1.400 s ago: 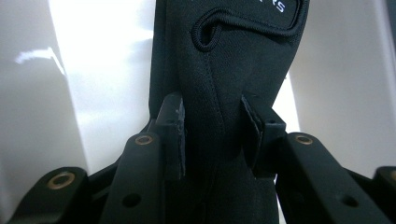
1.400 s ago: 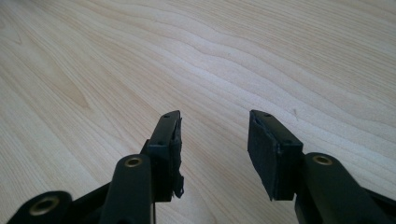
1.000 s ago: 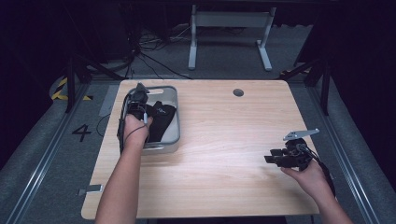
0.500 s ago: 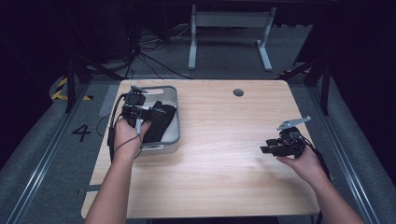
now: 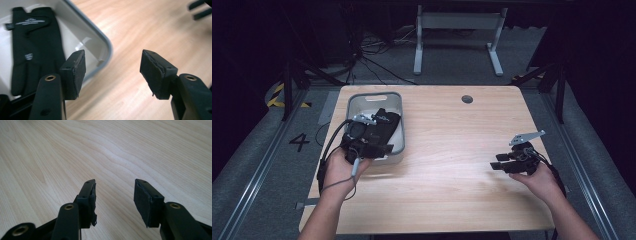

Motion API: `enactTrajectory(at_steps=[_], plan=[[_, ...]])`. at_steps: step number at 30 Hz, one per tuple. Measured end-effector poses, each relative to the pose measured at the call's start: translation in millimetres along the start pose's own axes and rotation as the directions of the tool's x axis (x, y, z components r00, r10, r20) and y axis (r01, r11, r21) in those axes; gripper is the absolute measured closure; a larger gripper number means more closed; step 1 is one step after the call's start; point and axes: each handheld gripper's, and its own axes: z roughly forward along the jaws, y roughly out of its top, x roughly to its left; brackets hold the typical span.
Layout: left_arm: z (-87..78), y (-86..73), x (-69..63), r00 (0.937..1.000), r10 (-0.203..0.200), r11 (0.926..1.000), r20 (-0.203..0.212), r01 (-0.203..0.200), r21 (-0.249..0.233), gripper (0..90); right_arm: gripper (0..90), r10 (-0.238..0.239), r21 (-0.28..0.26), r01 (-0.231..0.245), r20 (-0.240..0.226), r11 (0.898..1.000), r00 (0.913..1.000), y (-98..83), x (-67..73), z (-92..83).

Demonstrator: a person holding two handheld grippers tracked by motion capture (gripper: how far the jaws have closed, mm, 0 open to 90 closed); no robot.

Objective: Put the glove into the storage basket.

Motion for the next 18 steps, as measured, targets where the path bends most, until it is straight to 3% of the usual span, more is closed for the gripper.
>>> enactTrajectory(at_steps=[4,8,10,15,18], plan=[[2.7,-17.9,-9.8,0.9983,0.033,0.9994,0.048,-0.033,0.002,38.7,52.7,0.012,-0.005,-0.012,-0.016,1.000,0.9998,-2.9,2.0,5.0],[9.6,-38.4,-14.1,0.9962,0.067,0.9977,0.055,-0.067,0.000,38.5,52.4,-0.026,0.003,0.026,-0.012,1.000,0.9996,-3.0,7.5,8.6],[14.5,-46.8,-14.4,0.9970,0.066,0.9978,0.041,-0.066,-0.004,38.7,52.4,-0.039,0.005,0.039,-0.013,0.999,0.9992,-4.0,9.7,10.2],[27.5,-54.6,-13.4,0.9967,0.050,0.9978,0.064,-0.053,0.040,38.2,52.4,-0.058,0.006,0.058,-0.015,0.998,0.9982,-6.5,12.2,11.2],[39.6,-59.9,-15.0,0.9937,0.073,0.9949,0.085,-0.078,0.063,38.2,52.4,-0.064,0.003,0.064,-0.016,0.998,0.9978,-9.7,12.7,11.8]])
